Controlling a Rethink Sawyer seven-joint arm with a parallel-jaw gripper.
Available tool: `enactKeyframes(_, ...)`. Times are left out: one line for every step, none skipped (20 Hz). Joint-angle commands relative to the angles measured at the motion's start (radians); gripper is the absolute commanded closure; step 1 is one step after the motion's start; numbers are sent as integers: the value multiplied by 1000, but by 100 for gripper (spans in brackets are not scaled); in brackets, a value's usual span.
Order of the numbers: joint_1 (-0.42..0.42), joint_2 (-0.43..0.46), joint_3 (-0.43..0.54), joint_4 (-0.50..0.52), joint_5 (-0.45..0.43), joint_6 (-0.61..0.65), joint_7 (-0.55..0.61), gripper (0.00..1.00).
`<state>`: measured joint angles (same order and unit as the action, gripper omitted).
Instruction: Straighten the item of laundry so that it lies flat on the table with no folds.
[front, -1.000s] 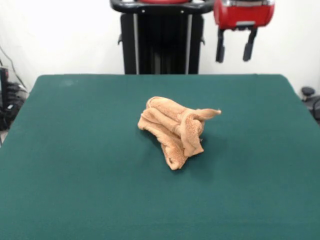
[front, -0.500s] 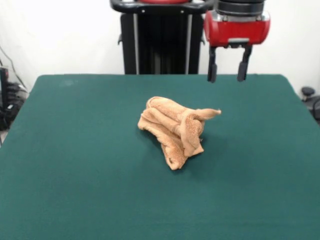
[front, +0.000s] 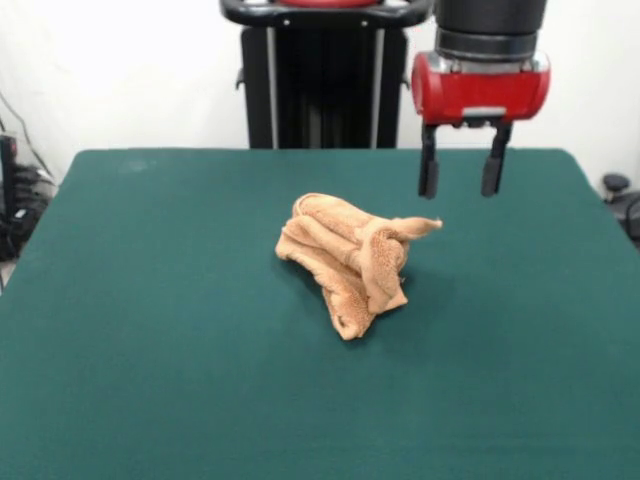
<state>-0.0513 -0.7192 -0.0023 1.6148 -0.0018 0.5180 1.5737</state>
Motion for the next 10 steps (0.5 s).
enactKeyframes(-18, 116, 77, -83, -25, 45, 62, 0)
enactKeyframes(-29, 128, 85, -91, -25, 46, 50, 0)
enactKeyframes(-35, 142, 86, -112, -26, 58, 41, 0)
enactKeyframes(-40, 151, 86, -118, -31, 61, 33, 0)
enactKeyframes(-41, 160, 79, -139, -36, 79, 27, 0)
enactKeyframes(-44, 161, 74, -138, -42, 81, 21, 0)
enactKeyframes(-46, 163, 65, -151, -46, 101, 19, 0)
enactKeyframes(-48, 161, 59, -171, -49, 126, 11, 0)
enactKeyframes(-52, 162, 53, -184, -48, 148, 10, 0)
enactKeyframes(-64, 161, 49, -165, -58, 130, 4, 0)
